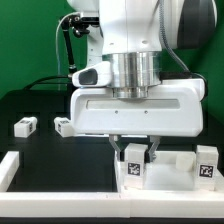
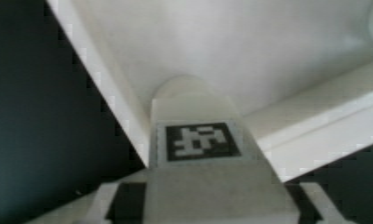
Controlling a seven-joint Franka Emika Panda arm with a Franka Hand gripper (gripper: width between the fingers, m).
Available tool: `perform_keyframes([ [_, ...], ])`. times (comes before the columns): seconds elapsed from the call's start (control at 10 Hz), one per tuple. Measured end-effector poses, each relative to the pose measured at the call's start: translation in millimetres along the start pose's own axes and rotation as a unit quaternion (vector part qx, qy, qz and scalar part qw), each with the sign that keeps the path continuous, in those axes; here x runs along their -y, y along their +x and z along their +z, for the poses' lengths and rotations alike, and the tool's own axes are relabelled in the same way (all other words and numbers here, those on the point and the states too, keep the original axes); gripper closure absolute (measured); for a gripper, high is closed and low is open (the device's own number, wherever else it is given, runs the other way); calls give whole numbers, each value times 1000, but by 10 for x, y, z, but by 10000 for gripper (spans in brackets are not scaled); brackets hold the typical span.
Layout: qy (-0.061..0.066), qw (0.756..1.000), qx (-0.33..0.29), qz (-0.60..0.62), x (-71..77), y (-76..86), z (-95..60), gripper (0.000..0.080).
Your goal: Assemble square table
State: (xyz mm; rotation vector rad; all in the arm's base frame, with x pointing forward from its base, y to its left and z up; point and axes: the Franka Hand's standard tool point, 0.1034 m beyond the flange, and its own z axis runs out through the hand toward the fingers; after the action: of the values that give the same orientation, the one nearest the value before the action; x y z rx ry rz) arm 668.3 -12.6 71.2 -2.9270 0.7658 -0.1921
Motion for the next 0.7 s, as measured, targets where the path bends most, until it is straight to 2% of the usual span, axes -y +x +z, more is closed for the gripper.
perform_keyframes([
  [0.2,-5,984,10,181,2,-27,10,505],
  [0.4,1,921,49,387,41,-17,25,505],
  [0.5,9,897,59,439,26,-4,26,505],
  [0.6,6,868,61,493,27,3,16,505],
  [0.7,5,861,61,504,24,3,15,505],
])
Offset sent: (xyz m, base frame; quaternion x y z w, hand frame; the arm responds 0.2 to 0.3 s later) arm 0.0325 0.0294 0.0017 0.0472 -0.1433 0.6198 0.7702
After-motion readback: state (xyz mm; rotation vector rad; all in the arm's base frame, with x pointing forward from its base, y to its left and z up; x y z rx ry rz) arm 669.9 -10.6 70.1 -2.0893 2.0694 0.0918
